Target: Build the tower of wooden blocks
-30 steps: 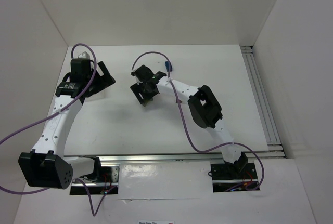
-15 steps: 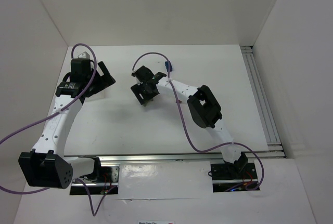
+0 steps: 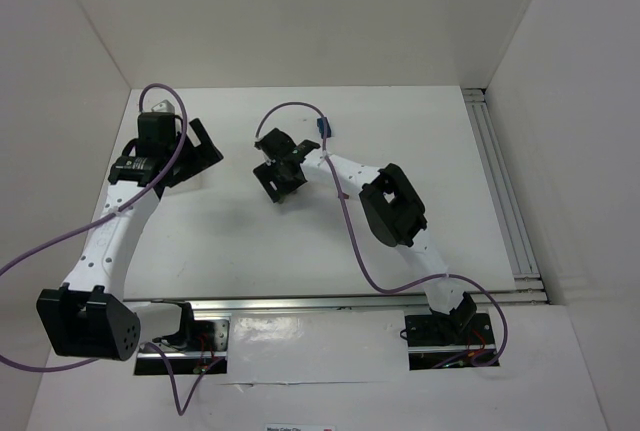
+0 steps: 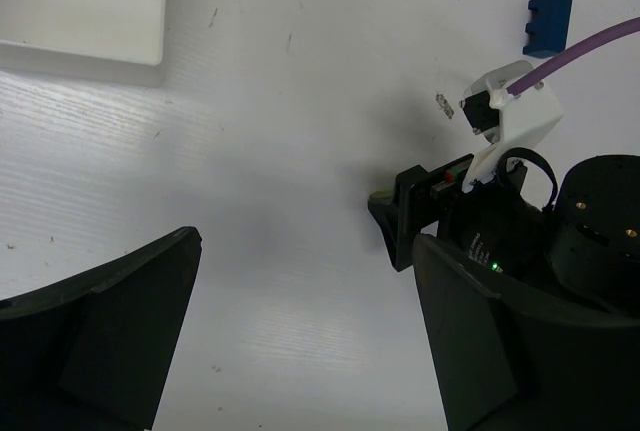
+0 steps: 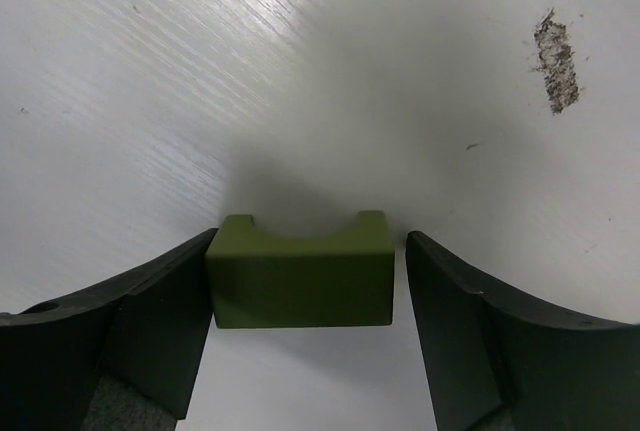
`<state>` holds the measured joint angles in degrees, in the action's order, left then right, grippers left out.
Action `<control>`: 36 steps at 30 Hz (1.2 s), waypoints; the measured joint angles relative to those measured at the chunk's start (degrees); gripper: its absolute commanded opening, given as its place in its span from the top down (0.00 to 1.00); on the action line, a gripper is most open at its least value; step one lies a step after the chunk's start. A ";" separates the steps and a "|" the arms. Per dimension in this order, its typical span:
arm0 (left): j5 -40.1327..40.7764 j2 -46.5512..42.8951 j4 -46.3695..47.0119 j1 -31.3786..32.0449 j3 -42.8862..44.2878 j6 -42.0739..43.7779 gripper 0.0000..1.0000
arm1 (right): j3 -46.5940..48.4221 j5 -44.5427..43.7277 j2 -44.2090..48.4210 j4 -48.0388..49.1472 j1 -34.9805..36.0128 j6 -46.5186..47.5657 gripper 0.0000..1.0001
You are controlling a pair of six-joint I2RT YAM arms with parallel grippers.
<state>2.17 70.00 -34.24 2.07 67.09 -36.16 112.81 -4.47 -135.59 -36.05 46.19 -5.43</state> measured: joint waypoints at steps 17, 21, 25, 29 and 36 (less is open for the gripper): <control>-0.11 0.42 0.00 0.87 0.00 0.00 0.00 | -1.11 -1.42 1.57 -0.17 0.00 -0.02 0.20; -0.11 0.42 0.00 1.03 0.00 0.00 0.00 | -1.11 -1.42 1.57 -0.17 0.00 -0.02 0.23; -0.11 0.42 0.00 1.03 0.00 0.00 0.00 | -1.11 -1.40 1.60 -0.20 0.00 0.00 0.26; -0.11 0.42 0.00 1.03 0.00 0.00 0.00 | -1.11 -1.40 1.60 -0.24 0.00 -0.02 0.35; 0.07 0.42 0.00 1.03 0.00 0.00 0.00 | 2.21 -4.15 1.64 -4.26 0.00 -2.16 0.39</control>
<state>2.24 70.41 -34.24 3.09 67.09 -36.16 115.02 -8.62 -133.95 -40.32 46.19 -7.60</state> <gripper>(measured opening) 1.000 0.693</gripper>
